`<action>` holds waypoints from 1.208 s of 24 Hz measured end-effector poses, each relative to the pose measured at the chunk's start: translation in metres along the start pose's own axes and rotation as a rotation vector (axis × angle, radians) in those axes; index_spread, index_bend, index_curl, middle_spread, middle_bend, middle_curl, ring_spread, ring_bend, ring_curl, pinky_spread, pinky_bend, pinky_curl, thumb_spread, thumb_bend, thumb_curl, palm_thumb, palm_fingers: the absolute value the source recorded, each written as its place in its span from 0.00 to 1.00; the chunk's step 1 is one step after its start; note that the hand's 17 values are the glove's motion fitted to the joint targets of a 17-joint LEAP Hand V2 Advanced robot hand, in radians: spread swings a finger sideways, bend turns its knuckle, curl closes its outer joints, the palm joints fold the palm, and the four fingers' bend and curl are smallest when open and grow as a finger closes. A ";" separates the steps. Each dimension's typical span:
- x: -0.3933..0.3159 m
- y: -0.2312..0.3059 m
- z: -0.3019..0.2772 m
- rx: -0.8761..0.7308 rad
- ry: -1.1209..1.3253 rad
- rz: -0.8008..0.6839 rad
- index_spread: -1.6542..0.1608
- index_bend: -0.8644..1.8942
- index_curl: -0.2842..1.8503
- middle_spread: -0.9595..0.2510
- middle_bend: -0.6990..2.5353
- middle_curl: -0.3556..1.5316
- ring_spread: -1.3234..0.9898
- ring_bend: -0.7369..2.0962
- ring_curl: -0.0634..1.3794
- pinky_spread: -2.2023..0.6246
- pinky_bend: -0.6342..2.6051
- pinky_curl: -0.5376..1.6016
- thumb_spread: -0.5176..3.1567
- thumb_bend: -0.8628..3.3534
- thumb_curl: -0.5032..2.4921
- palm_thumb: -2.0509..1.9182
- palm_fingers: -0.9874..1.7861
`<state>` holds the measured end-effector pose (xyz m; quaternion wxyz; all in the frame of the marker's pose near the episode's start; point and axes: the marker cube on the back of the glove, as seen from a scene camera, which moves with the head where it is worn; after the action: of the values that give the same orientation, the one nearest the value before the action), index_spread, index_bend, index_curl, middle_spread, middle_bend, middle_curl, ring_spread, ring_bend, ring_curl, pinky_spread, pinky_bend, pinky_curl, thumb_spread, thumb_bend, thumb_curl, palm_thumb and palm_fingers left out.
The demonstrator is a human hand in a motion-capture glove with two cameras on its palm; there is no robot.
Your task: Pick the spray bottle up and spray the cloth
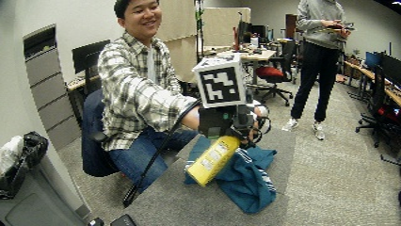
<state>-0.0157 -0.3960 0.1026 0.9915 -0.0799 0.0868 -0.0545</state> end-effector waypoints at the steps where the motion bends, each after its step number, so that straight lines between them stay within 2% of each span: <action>1: -0.001 0.000 0.004 -0.021 0.034 -0.019 0.77 0.35 0.27 0.66 0.36 0.47 0.49 0.49 0.37 0.72 0.42 0.44 0.27 0.20 0.40 0.79 0.78; 7: -0.007 0.004 0.019 -0.124 0.207 -0.144 0.77 0.35 0.27 0.66 0.36 0.47 0.49 0.49 0.37 0.72 0.42 0.44 0.27 0.20 0.40 0.79 0.78; 14: -0.017 0.006 0.025 -0.153 0.253 -0.172 0.77 0.35 0.27 0.66 0.36 0.47 0.49 0.49 0.37 0.72 0.42 0.44 0.27 0.20 0.40 0.79 0.78; 18: -0.024 0.005 0.015 -0.081 0.109 -0.154 0.77 0.35 0.27 0.66 0.36 0.48 0.49 0.49 0.37 0.72 0.42 0.44 0.27 0.20 0.40 0.79 0.78; 29: -0.014 0.005 -0.024 0.144 -0.425 0.022 0.77 0.36 0.27 0.66 0.36 0.48 0.49 0.49 0.37 0.71 0.42 0.44 0.27 0.20 0.41 0.78 0.78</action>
<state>-0.0334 -0.3929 0.0812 0.9912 -0.0175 -0.1273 -0.0318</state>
